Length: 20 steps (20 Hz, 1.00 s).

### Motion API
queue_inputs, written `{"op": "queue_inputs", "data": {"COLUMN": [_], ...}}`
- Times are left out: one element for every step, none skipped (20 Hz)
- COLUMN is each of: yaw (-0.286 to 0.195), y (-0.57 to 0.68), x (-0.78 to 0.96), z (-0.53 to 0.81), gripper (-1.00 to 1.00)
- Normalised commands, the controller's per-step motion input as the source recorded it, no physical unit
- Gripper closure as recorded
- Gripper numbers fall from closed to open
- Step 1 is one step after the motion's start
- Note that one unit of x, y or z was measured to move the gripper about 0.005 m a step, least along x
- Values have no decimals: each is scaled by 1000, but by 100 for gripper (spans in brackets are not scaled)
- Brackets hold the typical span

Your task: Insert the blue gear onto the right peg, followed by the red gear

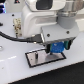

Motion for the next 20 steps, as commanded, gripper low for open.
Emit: {"op": "queue_inputs", "data": {"yaw": [0,0,0,0,0,0,0,0,0,0,0,0,0,0,0,0,0,0,0,0], "y": [-91,-49,-452,-419,-358,-300,-278,-271,-313,0,-120,-134,-80,-46,0,-162,-19,6,27,85], "x": [0,0,77,80,101,89,109,125,177,31,166,249,266,266,89,211,242,341,418,434], "z": [120,0,-72,-74,-61,-59,-27,-123,-133,0,91,163,117,0,0,-180,-118,-215,-138,-85], "gripper": [100,100,100,100,100,100,100,100,100,100,100,100,100,100,100,100,100,100,100,100]}}
